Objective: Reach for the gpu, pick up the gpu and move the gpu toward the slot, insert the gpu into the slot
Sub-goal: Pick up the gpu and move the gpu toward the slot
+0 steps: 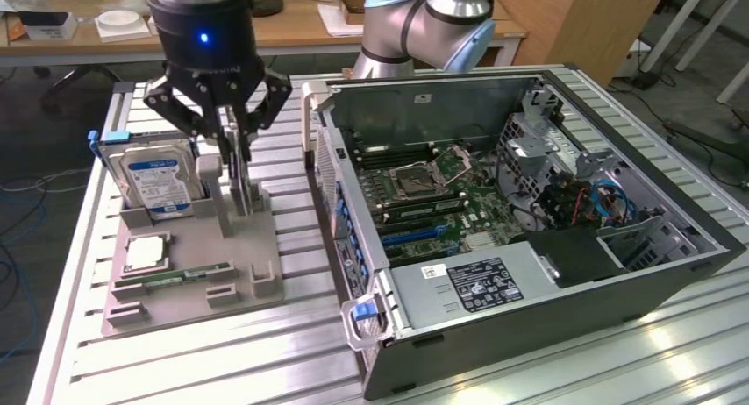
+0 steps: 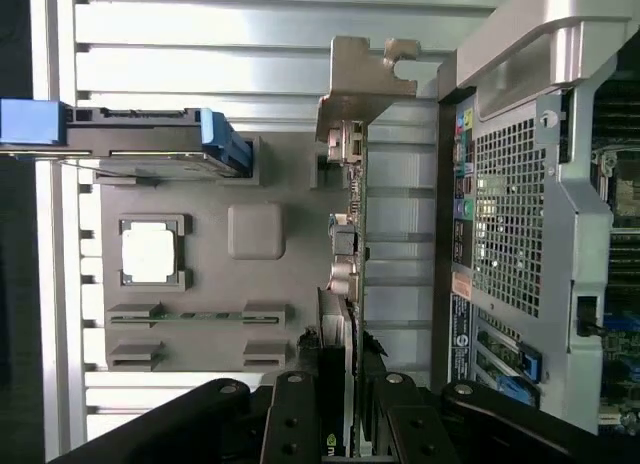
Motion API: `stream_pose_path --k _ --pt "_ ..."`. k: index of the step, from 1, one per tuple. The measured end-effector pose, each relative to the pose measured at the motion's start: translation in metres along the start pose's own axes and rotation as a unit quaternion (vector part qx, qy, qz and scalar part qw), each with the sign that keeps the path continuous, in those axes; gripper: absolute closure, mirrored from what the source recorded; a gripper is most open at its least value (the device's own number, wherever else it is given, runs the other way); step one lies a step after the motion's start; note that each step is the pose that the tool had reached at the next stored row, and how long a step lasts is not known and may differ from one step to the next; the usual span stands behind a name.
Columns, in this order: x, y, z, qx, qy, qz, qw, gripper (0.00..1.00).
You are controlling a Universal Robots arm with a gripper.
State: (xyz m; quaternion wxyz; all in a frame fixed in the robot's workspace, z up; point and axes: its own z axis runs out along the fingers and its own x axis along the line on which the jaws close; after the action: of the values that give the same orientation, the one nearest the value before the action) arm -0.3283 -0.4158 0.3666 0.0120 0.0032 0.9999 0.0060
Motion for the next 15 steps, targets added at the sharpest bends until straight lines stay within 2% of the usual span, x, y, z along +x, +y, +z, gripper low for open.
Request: stream_pose_path --k 9,15 --pt "0.000 0.0005 -0.0404 0.0000 0.0000 0.000 1.0000 0.74" --pt "-0.001 0.0007 -0.0584 0.0000 0.0000 0.000 1.0000 0.74"
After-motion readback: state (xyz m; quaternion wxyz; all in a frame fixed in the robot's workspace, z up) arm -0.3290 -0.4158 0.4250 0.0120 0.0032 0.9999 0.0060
